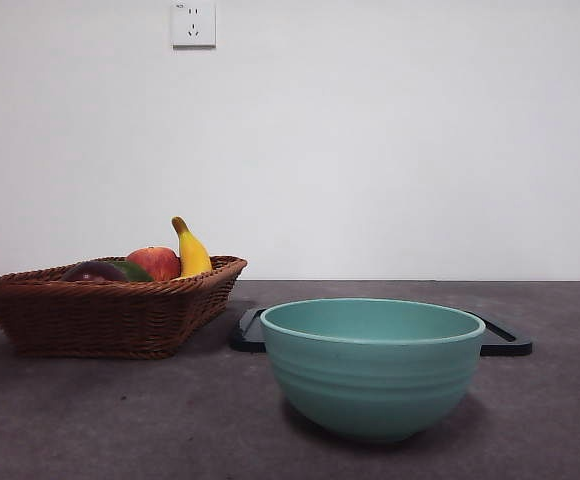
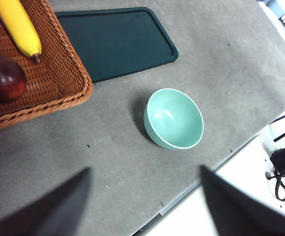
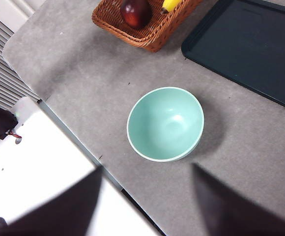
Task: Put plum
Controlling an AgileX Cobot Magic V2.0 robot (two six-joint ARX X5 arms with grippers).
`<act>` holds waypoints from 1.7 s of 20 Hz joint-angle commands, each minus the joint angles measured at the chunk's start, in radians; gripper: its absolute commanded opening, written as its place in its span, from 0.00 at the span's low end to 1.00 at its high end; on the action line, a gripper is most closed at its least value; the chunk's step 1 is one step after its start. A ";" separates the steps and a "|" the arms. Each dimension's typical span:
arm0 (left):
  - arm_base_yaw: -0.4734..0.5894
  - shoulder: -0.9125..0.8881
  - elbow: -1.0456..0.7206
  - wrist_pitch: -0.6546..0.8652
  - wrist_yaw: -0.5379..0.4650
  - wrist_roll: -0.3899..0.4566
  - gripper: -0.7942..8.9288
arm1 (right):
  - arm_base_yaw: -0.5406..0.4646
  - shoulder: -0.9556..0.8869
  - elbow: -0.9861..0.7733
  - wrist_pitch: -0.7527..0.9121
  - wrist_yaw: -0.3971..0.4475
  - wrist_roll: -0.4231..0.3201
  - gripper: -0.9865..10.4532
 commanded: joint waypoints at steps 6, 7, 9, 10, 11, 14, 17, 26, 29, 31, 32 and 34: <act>-0.003 0.016 0.022 0.049 -0.072 -0.004 0.57 | 0.005 0.005 0.019 0.009 -0.001 -0.007 0.45; -0.003 0.022 0.022 0.056 -0.076 -0.004 0.57 | 0.005 0.005 0.019 0.009 -0.001 -0.007 0.45; -0.003 0.043 0.022 0.074 -0.096 -0.005 0.57 | 0.005 0.005 0.019 0.012 -0.001 -0.007 0.45; -0.005 0.064 0.022 0.090 -0.111 -0.007 0.57 | 0.005 0.005 0.019 0.015 -0.001 -0.007 0.45; -0.008 0.091 0.022 0.113 -0.123 -0.010 0.57 | 0.005 0.005 0.019 0.016 -0.001 -0.007 0.45; -0.021 0.185 0.022 0.205 -0.178 -0.029 0.56 | 0.005 0.005 0.019 0.016 -0.001 -0.007 0.45; -0.043 0.304 0.025 0.317 -0.240 -0.031 0.56 | 0.005 0.005 0.019 0.016 -0.001 -0.008 0.45; -0.109 0.679 0.156 0.425 -0.452 -0.052 0.56 | 0.005 0.005 0.019 0.016 0.002 -0.008 0.45; -0.122 0.781 0.195 0.428 -0.491 -0.052 0.56 | 0.005 0.005 0.019 0.016 0.007 -0.008 0.45; -0.131 0.843 0.201 0.430 -0.518 -0.050 0.56 | 0.005 0.005 0.019 0.016 0.007 -0.008 0.45; -0.131 0.871 0.201 0.431 -0.518 -0.048 0.56 | 0.005 0.005 0.019 0.016 0.007 -0.008 0.45; -0.134 0.920 0.201 0.441 -0.521 -0.048 0.56 | 0.005 0.005 0.019 0.017 0.007 -0.008 0.45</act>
